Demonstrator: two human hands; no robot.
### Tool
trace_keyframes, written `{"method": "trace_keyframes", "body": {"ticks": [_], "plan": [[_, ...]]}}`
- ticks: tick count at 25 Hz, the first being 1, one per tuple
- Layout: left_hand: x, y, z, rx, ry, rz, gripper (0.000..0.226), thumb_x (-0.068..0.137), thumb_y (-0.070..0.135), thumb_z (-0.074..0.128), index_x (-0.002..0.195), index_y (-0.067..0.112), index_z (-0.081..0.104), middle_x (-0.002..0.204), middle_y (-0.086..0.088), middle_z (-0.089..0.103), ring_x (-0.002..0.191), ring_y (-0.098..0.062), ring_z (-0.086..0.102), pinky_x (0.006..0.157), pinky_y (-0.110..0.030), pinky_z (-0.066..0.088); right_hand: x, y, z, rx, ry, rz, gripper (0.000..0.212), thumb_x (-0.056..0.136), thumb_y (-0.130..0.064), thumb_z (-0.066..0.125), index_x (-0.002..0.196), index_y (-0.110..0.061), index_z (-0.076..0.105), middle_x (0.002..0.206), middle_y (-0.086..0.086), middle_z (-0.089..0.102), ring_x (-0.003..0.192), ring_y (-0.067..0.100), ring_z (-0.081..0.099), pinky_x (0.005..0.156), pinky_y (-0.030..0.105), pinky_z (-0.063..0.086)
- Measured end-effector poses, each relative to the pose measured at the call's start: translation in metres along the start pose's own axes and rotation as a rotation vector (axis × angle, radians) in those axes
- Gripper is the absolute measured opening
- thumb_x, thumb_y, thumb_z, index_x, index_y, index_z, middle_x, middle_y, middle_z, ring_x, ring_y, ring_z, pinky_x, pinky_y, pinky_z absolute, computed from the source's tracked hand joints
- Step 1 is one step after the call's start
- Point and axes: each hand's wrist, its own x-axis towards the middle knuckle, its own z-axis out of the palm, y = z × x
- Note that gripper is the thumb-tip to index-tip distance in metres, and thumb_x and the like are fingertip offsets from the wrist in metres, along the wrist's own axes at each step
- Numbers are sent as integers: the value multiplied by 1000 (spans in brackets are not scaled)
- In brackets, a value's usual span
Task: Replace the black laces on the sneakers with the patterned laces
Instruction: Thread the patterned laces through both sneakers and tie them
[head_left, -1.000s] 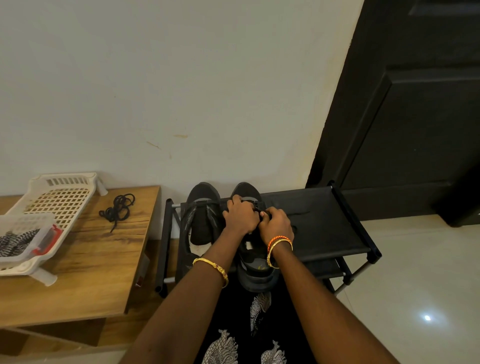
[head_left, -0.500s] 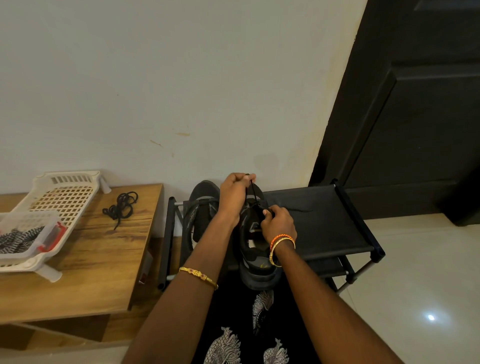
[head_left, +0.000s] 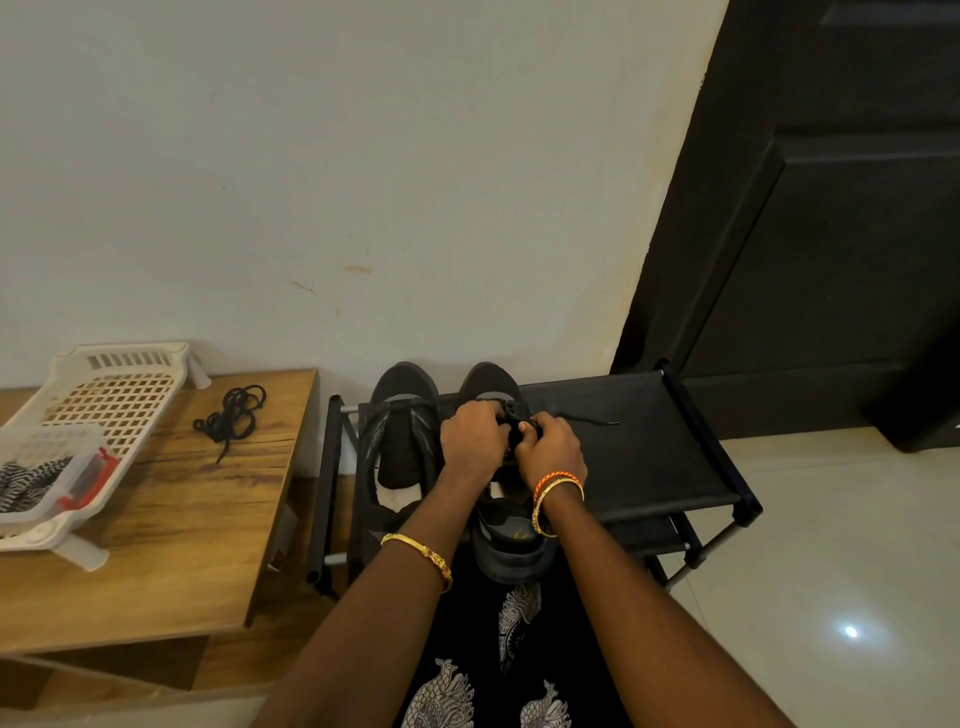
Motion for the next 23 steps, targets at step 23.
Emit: {"method": "trace_keyframes", "body": {"ticks": [23], "plan": [[2,7,-18,-112,-71,-127,19,91,28,56,104,16,64,103,-4,66,100,-22,58,94,-39,40,0,1,1,30,12,0,20,96,-27,48,99,-14,62,106,7,58,95,25,57,75,39,51]]}}
